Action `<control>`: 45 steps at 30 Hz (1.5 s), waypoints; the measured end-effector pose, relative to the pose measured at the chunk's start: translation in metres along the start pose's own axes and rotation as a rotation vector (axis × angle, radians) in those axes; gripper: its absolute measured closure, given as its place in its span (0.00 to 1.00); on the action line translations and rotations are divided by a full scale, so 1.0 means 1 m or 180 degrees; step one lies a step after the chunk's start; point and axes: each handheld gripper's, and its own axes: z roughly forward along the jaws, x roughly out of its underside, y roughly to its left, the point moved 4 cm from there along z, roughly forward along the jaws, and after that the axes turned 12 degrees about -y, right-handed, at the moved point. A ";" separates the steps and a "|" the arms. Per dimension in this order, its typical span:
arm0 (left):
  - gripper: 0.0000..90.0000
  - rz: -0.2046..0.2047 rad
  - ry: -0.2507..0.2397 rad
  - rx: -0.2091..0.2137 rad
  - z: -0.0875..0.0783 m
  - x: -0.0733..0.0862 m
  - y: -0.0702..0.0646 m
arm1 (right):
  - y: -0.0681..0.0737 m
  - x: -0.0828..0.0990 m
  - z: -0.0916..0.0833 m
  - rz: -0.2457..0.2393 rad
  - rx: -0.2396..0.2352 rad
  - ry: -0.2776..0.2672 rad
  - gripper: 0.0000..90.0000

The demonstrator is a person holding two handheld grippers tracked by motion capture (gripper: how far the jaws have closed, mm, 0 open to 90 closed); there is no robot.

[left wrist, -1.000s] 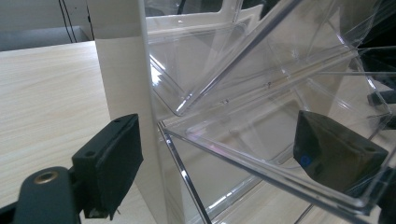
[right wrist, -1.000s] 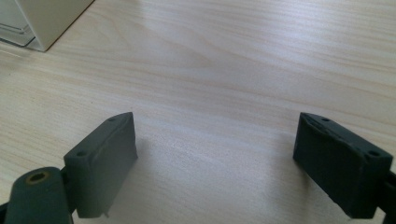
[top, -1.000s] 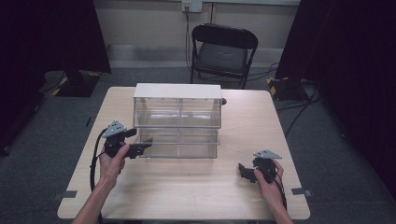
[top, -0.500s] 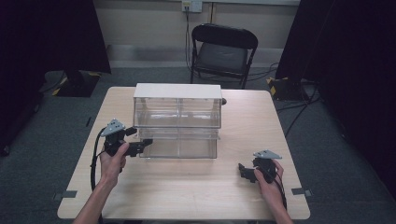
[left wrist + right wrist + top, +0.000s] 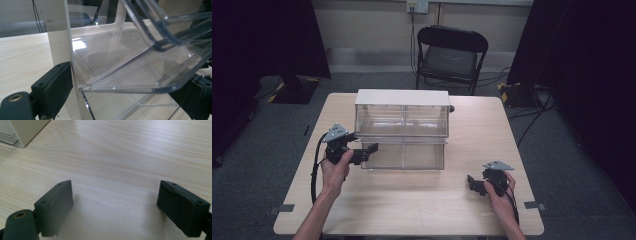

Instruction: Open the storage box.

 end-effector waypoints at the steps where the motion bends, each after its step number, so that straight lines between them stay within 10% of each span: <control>1: 0.10 0.0012 0.0006 -0.0003 0.000 0.000 0.000 | 0.000 0.000 0.000 0.0000 0.0000 0.0000 0.14; 45: 0.10 0.0021 0.0016 -0.0014 0.000 -0.002 -0.002 | 0.000 0.000 0.000 -0.0001 0.0002 -0.0002 0.14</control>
